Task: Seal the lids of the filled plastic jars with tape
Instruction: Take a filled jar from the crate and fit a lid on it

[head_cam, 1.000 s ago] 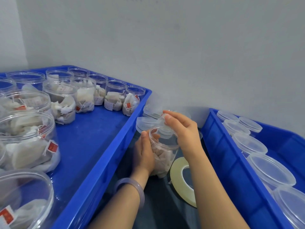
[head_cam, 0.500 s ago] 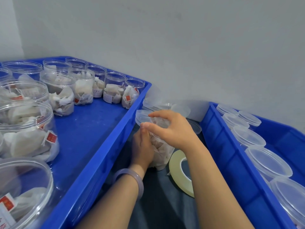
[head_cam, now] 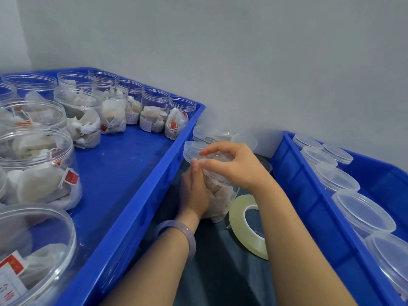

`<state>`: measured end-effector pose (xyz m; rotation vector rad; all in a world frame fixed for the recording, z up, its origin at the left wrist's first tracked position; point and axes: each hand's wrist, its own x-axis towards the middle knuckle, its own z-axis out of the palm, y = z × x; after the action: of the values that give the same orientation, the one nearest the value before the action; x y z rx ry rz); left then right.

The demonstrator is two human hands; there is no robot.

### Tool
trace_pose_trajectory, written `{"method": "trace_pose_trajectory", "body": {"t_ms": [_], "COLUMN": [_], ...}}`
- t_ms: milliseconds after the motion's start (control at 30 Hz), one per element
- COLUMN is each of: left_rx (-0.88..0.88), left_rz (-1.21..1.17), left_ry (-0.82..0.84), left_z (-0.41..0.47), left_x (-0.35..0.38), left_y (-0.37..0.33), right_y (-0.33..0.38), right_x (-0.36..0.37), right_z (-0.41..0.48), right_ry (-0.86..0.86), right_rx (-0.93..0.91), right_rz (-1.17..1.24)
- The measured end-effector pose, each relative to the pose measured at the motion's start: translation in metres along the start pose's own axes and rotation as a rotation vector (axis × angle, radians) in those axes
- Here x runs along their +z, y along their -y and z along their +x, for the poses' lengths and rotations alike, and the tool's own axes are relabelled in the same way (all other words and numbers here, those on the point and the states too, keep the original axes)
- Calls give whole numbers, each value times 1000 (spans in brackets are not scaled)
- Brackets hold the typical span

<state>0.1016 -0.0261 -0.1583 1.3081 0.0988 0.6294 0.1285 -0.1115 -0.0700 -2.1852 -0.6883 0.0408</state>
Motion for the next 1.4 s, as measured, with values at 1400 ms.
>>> {"method": "trace_pose_trajectory", "body": {"t_ms": [1400], "left_rx": [66], "left_rz": [13], "left_ry": [-9], "left_z": [2], "left_x": [-1], "left_y": [4], "right_y": [10], "right_x": [-6], "right_z": [-8], "right_ry": [29], "right_rx": [67], "right_rz": [-341]}}
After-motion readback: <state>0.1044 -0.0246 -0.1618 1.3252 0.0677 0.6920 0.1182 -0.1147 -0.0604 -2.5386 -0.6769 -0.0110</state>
